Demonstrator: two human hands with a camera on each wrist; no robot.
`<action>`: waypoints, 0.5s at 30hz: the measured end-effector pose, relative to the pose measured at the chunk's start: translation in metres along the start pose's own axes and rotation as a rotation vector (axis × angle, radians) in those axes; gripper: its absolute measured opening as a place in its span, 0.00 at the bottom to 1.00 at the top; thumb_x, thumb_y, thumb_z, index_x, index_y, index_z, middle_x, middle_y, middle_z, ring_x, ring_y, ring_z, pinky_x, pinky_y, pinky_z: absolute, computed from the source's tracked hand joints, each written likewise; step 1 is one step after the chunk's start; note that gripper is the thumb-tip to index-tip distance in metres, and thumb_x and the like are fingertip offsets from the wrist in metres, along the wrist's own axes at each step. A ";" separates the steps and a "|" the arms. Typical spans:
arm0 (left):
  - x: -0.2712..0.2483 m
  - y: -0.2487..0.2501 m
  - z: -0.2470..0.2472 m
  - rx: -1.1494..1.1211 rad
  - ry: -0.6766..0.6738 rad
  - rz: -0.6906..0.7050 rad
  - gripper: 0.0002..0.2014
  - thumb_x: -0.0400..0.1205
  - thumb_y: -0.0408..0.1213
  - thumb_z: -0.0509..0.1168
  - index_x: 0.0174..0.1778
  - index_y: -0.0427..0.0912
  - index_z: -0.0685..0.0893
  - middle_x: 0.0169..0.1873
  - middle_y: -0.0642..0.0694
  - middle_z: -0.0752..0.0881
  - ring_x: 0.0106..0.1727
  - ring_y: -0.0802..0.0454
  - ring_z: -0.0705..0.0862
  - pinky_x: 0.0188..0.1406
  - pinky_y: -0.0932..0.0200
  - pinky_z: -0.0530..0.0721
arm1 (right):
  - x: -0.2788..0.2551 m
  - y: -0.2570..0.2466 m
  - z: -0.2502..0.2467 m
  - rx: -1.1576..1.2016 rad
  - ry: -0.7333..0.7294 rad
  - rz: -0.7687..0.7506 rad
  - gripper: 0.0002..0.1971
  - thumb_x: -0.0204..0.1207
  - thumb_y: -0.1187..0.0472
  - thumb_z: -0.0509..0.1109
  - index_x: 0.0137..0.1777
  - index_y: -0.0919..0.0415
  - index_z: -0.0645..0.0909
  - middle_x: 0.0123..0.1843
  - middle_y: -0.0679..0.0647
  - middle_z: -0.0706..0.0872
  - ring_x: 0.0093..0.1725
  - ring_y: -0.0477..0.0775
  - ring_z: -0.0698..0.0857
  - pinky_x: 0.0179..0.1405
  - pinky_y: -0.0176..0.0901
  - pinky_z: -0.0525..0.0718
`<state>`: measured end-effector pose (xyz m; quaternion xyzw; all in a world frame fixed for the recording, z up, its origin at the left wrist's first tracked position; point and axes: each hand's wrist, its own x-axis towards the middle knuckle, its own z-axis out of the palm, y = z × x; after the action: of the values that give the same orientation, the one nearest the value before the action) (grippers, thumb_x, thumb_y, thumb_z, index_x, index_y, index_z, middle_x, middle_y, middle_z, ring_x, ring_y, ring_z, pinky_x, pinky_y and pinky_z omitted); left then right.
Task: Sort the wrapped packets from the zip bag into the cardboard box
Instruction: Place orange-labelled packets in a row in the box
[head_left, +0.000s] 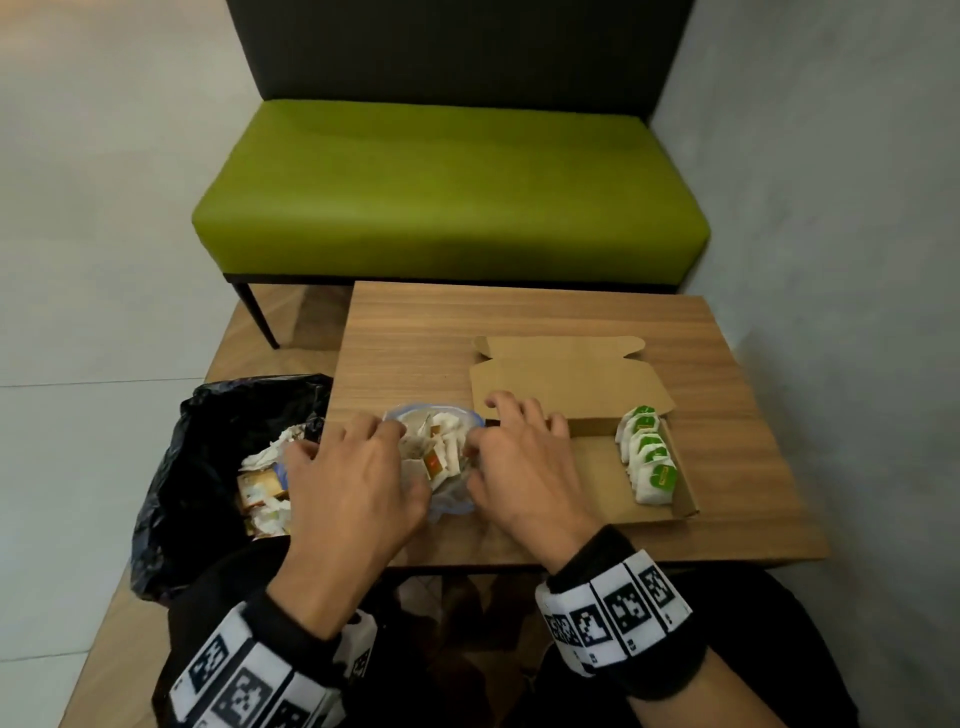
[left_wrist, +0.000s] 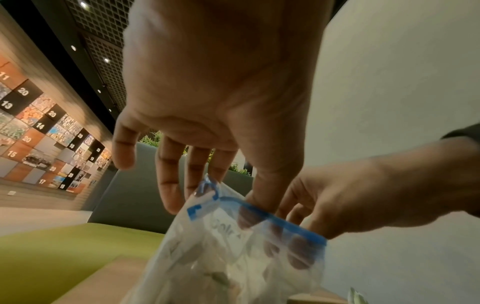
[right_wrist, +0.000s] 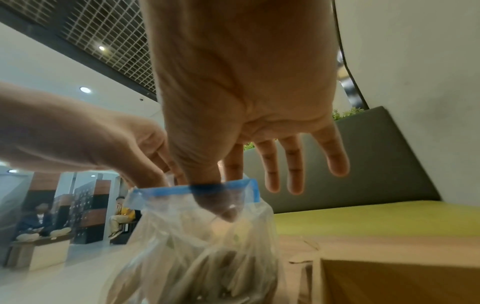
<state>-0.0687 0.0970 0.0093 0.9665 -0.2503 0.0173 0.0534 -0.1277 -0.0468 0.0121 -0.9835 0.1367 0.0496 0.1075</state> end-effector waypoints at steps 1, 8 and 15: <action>-0.001 0.001 0.000 -0.007 0.002 0.005 0.17 0.70 0.50 0.71 0.53 0.49 0.87 0.48 0.51 0.87 0.47 0.46 0.87 0.50 0.44 0.73 | 0.001 -0.002 0.001 0.031 -0.009 -0.007 0.13 0.77 0.53 0.70 0.61 0.49 0.85 0.80 0.53 0.66 0.75 0.58 0.67 0.73 0.62 0.68; -0.003 0.001 0.004 -0.059 -0.004 0.058 0.20 0.68 0.49 0.73 0.55 0.48 0.86 0.50 0.51 0.86 0.46 0.48 0.87 0.50 0.43 0.76 | 0.018 -0.019 0.011 -0.003 -0.128 0.079 0.23 0.79 0.42 0.68 0.69 0.55 0.79 0.84 0.62 0.59 0.78 0.66 0.63 0.74 0.73 0.65; -0.003 0.001 0.007 -0.098 -0.028 0.065 0.21 0.71 0.50 0.71 0.60 0.49 0.83 0.55 0.51 0.84 0.51 0.48 0.85 0.52 0.43 0.75 | 0.031 -0.023 0.025 -0.018 -0.209 0.183 0.16 0.82 0.48 0.66 0.65 0.53 0.81 0.80 0.61 0.62 0.78 0.70 0.61 0.74 0.82 0.59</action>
<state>-0.0719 0.0972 0.0025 0.9543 -0.2828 -0.0067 0.0965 -0.0935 -0.0271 -0.0113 -0.9573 0.2134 0.1627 0.1076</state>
